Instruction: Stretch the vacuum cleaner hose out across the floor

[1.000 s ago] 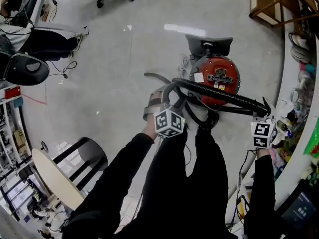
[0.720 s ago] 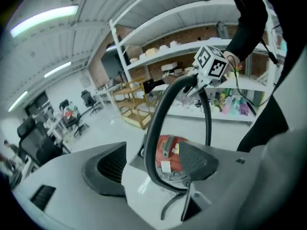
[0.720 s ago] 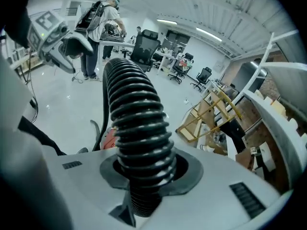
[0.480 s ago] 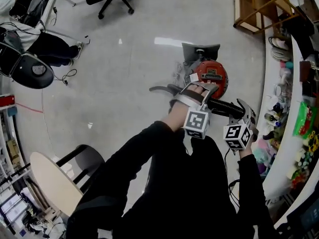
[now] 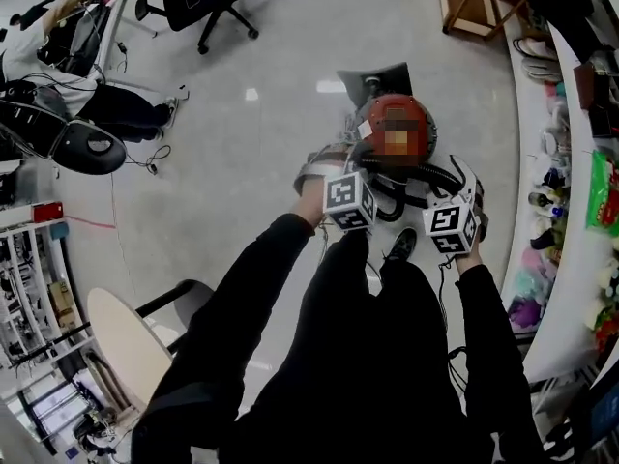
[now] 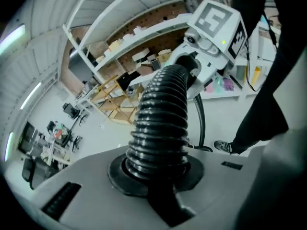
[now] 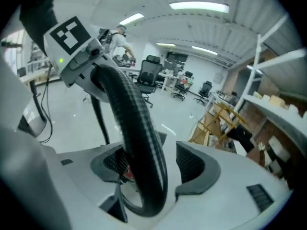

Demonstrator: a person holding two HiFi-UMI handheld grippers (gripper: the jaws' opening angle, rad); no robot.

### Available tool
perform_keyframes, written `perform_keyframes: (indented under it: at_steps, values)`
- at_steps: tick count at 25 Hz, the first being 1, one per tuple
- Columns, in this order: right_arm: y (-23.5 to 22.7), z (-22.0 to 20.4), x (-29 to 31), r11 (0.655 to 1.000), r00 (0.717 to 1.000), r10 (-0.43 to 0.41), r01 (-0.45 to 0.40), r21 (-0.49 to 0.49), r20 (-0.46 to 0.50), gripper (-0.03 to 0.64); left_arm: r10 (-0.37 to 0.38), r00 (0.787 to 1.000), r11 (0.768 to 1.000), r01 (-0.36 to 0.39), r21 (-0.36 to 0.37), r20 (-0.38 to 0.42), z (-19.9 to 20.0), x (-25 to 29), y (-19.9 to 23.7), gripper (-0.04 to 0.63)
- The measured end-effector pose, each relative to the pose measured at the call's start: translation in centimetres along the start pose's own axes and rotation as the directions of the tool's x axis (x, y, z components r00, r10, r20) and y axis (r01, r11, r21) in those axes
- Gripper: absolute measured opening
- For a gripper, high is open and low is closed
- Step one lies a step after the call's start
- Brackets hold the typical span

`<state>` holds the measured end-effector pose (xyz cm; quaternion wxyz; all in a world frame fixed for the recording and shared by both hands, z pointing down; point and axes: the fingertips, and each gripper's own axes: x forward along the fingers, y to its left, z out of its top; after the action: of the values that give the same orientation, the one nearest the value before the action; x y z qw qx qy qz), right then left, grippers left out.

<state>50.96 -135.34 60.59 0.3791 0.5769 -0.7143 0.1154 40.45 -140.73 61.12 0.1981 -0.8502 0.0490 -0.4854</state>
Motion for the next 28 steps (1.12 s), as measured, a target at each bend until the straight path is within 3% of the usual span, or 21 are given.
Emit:
perform_keyframes:
  at_steps: [4, 9, 13, 14, 15, 20, 24, 28]
  values:
    - [-1.6, -9.2, -0.7, 0.978, 0.998, 0.015, -0.001, 0.207, -0.062, 0.308, 0.038, 0.998, 0.976, -0.047, -0.211, -0.049, -0.6, -2.9, 1.5, 0.075]
    - [-2.1, -13.4, 0.0, 0.964, 0.996, -0.014, 0.037, 0.264, -0.09, 0.308, 0.017, 1.0, 0.981, -0.014, -0.196, 0.018, 2.9, -8.6, -2.2, 0.075]
    - [1.0, -11.9, 1.5, 0.992, 0.993, 0.022, -0.006, 0.13, -0.118, 0.306, 0.005, 0.999, 0.975, 0.006, -0.221, 0.049, 1.7, -13.3, -4.3, 0.075]
    - [2.0, -11.4, 1.7, 0.997, 0.992, 0.023, -0.013, 0.081, -0.126, 0.252, 0.01, 0.999, 0.973, 0.001, -0.229, 0.048, 0.7, -14.4, -4.5, 0.075]
    - [2.9, -10.8, 1.5, 0.999, 0.992, 0.015, -0.01, 0.041, -0.128, 0.177, 0.018, 0.999, 0.972, -0.008, -0.235, 0.043, -0.6, -15.4, -4.7, 0.075]
    - [7.2, -6.5, -2.6, 0.993, 0.983, -0.106, 0.095, -0.075, -0.15, 0.173, 0.045, 0.999, 0.952, -0.04, -0.303, 0.012, -10.5, -19.5, -7.9, 0.075]
    - [8.8, -1.9, -9.4, 0.946, 0.929, -0.308, 0.277, -0.168, -0.204, 0.172, 0.056, 0.997, 0.919, -0.03, -0.392, 0.054, -18.5, -18.5, -10.3, 0.075]
    - [9.2, 3.3, -13.9, 0.877, 0.874, -0.444, 0.378, -0.296, -0.199, 0.172, 0.032, 0.986, 0.896, 0.044, -0.442, 0.164, -21.4, -16.6, -12.3, 0.075]
